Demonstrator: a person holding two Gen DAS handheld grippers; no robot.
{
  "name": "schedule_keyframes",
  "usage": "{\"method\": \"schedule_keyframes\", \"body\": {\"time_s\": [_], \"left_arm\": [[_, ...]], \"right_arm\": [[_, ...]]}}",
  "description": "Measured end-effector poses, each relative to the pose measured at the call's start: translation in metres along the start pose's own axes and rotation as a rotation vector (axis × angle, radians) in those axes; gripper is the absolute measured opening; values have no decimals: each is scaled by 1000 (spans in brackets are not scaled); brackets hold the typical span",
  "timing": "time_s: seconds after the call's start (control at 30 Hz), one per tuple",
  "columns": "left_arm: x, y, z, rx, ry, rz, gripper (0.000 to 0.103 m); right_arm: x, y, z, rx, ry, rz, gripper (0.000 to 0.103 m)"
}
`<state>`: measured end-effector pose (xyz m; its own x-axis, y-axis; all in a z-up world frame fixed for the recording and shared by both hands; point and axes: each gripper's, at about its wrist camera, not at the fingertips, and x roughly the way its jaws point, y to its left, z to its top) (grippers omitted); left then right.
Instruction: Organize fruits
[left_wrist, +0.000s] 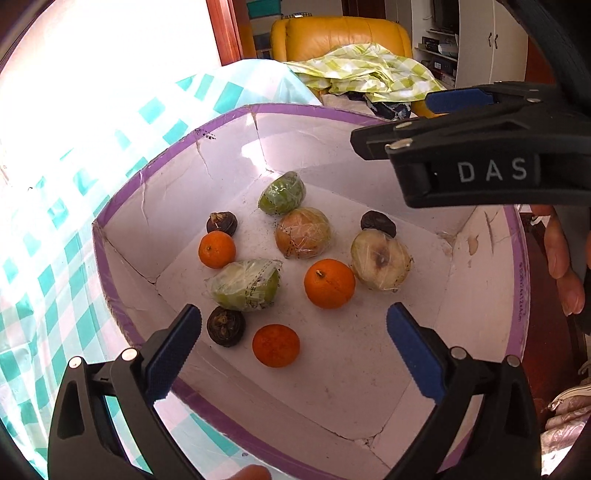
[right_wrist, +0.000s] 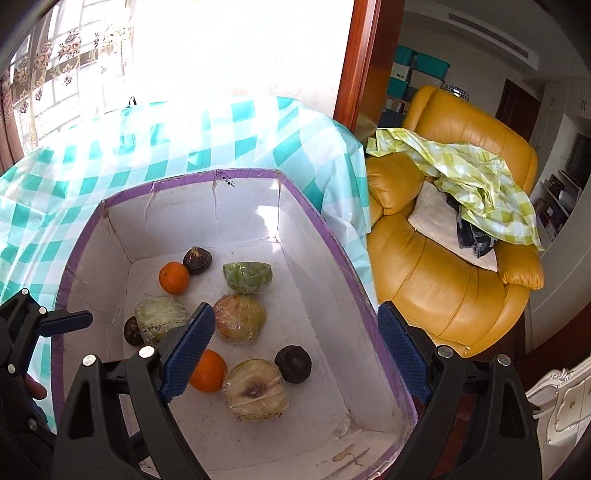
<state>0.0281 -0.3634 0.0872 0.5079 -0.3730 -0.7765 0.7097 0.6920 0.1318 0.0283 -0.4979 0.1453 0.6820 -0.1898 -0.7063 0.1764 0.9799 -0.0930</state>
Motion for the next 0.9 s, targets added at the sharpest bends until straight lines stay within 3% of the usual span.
{"method": "schedule_keyframes", "body": {"time_s": [0.1, 0.23, 0.4, 0.9], "left_arm": [[-14, -5, 0, -29, -42, 41, 101], [-27, -10, -4, -66, -56, 13, 101], [-36, -21, -7, -77, -57, 33, 101], [-43, -31, -6, -62, -72, 74, 101]], "right_arm": [[-15, -5, -8, 24, -25, -9, 87], [-38, -12, -18, 60, -69, -26, 87], [-59, -22, -32, 94, -102, -32, 87], [-59, -34, -44, 122, -88, -9, 87]]}}
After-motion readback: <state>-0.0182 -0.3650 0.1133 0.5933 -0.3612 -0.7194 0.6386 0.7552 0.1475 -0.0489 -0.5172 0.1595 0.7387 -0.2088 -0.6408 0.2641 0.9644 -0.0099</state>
